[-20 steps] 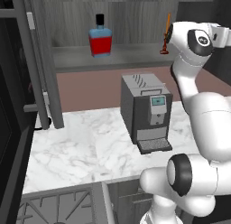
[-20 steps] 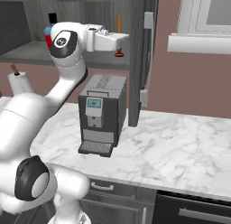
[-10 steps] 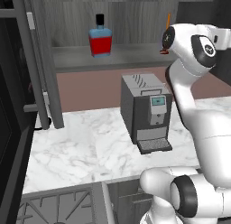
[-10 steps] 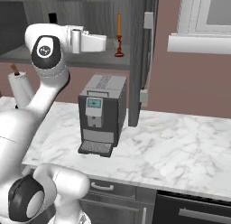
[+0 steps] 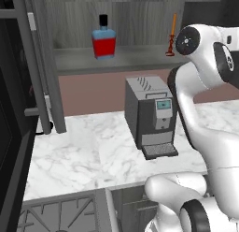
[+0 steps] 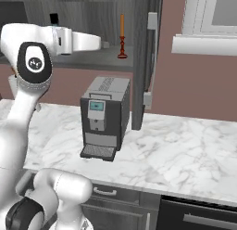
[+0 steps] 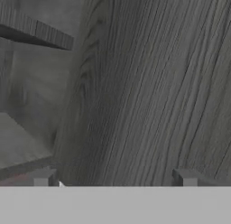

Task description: Get the candle and the liquor from the cabinet and move them to the dining counter.

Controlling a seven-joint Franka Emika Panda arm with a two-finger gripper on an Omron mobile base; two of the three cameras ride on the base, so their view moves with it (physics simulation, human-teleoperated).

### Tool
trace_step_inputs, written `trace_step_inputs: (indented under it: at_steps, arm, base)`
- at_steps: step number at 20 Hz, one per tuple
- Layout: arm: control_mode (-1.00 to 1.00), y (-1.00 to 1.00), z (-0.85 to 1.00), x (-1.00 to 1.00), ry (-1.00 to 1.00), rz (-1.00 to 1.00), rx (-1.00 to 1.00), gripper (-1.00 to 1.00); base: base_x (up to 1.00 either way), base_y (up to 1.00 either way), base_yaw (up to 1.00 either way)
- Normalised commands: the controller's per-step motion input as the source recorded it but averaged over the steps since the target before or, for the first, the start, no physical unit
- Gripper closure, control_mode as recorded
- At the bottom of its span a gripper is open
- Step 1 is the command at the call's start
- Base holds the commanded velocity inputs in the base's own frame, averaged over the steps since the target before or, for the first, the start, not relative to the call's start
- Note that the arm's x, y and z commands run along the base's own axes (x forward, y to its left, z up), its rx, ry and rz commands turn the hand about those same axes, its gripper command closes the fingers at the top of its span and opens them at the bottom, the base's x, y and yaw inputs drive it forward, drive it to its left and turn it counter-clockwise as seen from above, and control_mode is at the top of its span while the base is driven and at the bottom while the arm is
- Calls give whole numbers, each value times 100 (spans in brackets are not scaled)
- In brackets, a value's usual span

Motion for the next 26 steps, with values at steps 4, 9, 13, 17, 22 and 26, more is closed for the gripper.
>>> trace_step_inputs:
  at_steps: [4,9,13,17,22,26]
  arm:
    - [-100,27,0,-6,9,37,6,-100]
    - [-100,17,-3,-1,0,31,11,-100]
    - [-100,17,0,0,-5,21,16,-100]
    - [-100,3,0,9,-14,15,14,-100]
    - [-100,0,0,23,-17,12,8,-100]
    - [-100,0,0,22,-19,13,3,-100]
  base:
    - [0,0,0]
    - [0,0,0]
    - [0,0,0]
    - [0,0,0]
    - [0,0,0]
    - [0,0,0]
